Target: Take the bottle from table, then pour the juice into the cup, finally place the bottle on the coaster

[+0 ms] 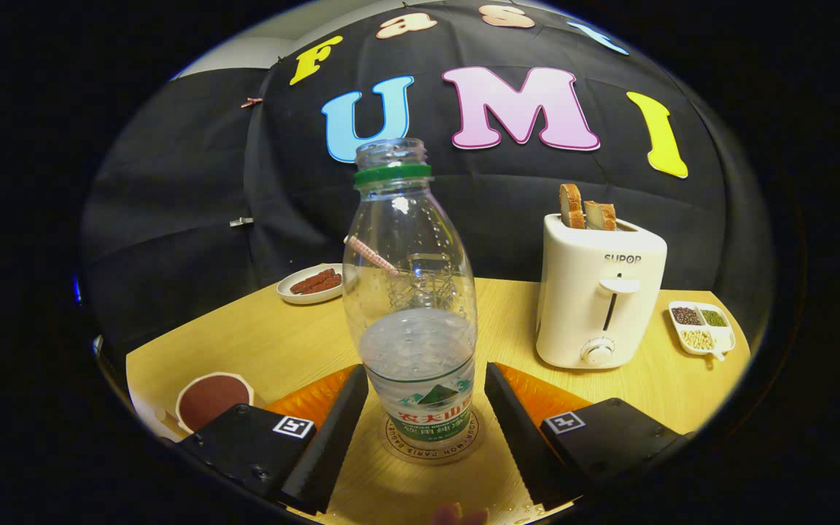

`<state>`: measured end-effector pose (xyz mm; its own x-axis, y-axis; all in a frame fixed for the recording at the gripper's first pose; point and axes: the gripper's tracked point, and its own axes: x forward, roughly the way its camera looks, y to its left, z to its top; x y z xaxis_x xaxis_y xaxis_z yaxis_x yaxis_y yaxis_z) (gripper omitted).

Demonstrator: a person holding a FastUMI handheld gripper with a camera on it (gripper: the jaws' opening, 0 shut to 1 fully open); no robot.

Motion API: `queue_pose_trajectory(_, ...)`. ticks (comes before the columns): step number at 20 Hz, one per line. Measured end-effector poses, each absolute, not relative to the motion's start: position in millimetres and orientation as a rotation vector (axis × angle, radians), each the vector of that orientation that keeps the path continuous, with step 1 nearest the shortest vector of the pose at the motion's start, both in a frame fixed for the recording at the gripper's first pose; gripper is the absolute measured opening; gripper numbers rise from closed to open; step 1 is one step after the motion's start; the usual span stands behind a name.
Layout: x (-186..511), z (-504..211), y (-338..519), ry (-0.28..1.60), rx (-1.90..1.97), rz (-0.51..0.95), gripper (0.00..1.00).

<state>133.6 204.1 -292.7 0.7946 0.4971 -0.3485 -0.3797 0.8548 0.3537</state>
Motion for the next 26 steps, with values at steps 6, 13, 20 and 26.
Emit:
queue_pose_trajectory(6, 106, -261, 179, 0.441, 0.228, 0.492, 0.98)
queue_pose_trajectory(13, 82, -205, 142, 0.433, 0.228, 0.444, 0.99)
queue_pose_trajectory(20, 81, -124, 119, 0.348, 0.136, 0.413, 0.98)
queue_pose_trajectory(26, 74, -70, 98, 0.313, 0.115, 0.371, 0.97)
